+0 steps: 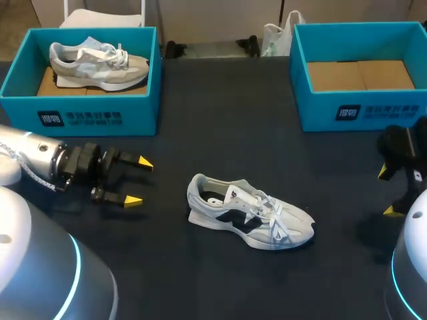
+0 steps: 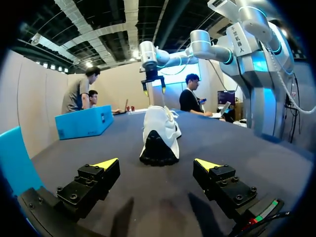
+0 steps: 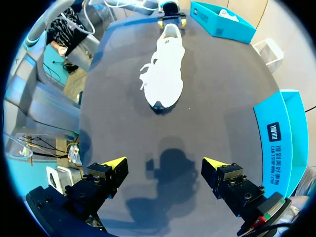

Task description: Take the shoe out of the shoebox, open the shoe tongue, remove and reinsert the insole, then place the shoe into the shoebox

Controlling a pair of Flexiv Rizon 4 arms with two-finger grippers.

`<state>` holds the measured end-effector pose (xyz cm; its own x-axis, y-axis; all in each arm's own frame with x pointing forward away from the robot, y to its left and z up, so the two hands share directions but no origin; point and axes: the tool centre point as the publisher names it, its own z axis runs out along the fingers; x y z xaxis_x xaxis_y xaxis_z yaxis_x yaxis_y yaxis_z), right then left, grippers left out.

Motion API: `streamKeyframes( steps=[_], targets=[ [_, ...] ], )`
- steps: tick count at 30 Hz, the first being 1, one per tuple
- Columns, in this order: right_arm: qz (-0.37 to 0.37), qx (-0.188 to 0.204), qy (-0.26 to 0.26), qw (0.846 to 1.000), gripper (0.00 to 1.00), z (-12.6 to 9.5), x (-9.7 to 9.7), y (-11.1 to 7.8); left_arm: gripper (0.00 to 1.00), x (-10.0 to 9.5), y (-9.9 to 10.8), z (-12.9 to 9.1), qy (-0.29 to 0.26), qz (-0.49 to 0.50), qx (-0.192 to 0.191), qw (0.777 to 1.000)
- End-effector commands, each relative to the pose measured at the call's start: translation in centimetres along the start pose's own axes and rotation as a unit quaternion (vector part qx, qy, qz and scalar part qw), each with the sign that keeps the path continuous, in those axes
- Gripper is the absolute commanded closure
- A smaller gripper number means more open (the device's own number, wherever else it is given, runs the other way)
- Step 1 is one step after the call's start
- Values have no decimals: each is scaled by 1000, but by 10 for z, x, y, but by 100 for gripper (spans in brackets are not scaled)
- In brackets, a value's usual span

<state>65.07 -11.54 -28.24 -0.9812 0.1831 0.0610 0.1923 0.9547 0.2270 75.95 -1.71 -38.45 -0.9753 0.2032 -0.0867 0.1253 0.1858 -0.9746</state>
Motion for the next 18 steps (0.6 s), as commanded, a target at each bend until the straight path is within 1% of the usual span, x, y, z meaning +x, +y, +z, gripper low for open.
streamKeyframes(
  steps=[1, 3, 9, 13, 18],
  targets=[
    [1, 1, -1, 1000, 0, 1, 1, 0, 0, 3, -2, 0, -5, 0, -2, 1000],
    [1, 1, -1, 1000, 0, 1, 1, 0, 0, 9, -1, 6, 0, 3, -7, 1000],
    [1, 1, -1, 1000, 0, 1, 1, 0, 0, 9, 3, 14, -2, -10, 0, 1000],
    [1, 1, -1, 1000, 0, 1, 1, 0, 0, 9, 4, 18, -21, -17, -1, 1000],
    [1, 1, -1, 1000, 0, 1, 1, 0, 0, 13, 3, 23, -28, -21, -2, 999]
  ],
)
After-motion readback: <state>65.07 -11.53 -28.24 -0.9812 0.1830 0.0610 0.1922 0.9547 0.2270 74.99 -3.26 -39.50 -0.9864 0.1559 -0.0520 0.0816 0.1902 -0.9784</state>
